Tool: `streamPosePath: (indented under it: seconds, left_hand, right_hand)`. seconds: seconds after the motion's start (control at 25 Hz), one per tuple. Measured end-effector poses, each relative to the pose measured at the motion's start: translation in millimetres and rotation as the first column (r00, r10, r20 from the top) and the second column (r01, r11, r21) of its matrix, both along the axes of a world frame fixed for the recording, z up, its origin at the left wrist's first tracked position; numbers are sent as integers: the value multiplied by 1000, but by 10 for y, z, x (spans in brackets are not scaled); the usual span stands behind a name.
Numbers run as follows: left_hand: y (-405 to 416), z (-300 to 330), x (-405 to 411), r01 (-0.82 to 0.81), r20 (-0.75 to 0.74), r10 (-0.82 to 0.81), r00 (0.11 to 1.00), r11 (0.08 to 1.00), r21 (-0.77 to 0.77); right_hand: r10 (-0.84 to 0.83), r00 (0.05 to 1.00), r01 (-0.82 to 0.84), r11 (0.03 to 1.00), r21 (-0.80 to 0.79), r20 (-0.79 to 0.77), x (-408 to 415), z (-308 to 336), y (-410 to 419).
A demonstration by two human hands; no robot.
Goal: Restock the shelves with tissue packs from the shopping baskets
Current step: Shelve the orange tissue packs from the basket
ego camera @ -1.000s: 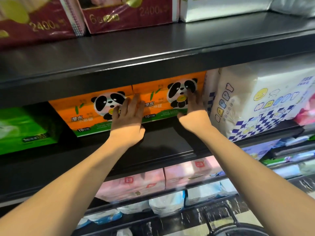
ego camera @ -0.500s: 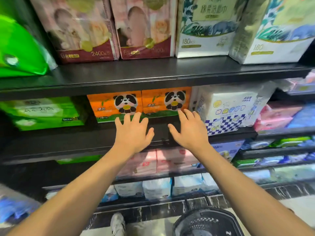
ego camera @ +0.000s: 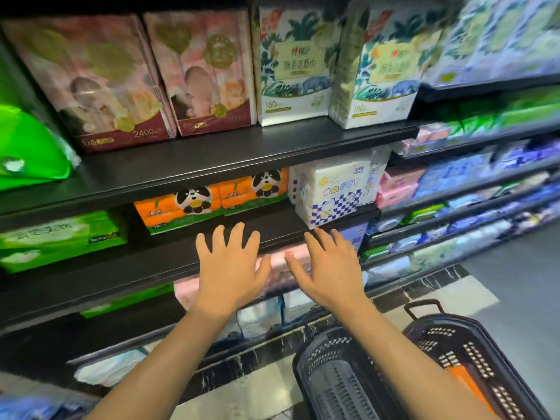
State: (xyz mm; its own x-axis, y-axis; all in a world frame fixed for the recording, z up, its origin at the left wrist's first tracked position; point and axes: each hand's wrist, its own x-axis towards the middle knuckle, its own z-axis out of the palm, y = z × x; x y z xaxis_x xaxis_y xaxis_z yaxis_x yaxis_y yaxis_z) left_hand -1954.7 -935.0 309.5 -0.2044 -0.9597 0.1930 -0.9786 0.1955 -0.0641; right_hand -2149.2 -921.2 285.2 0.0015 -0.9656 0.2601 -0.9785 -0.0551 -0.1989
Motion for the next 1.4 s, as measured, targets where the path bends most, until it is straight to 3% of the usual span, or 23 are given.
streamPosePath:
  seconds: [0.28, 0.4, 0.64, 1.0, 1.2, 1.4]
  left_hand:
    - [482, -226, -392, 342, -130, -338, 932, 940, 2]
    - [864, -382, -732, 478, -183, -460, 869, 876, 62]
    - [1695, -449, -1620, 678, -140, -665, 734, 731, 78]
    - [3318, -794, -3460, 783, -124, -775, 619, 601, 159]
    - [3735, -960, -3936, 743, -92, -744, 662, 634, 216]
    - [3598, -1239, -4246, 680, -52, -698, 714, 675, 288]
  right_hand:
    - [-334, 942, 336, 941, 48, -42, -264, -65, 1064]
    - [-484, 872, 489, 866, 102, -73, -450, -161, 1726]
    - [-709, 701, 711, 688, 145, -74, -974, -255, 2991]
    - [-779, 626, 760, 619, 200, 29, -2312, -682, 4643]
    - [-790, 613, 757, 593, 274, 16, -3070, -855, 5195]
    - [-780, 625, 718, 589, 371, 28, -3587, -1029, 5075]
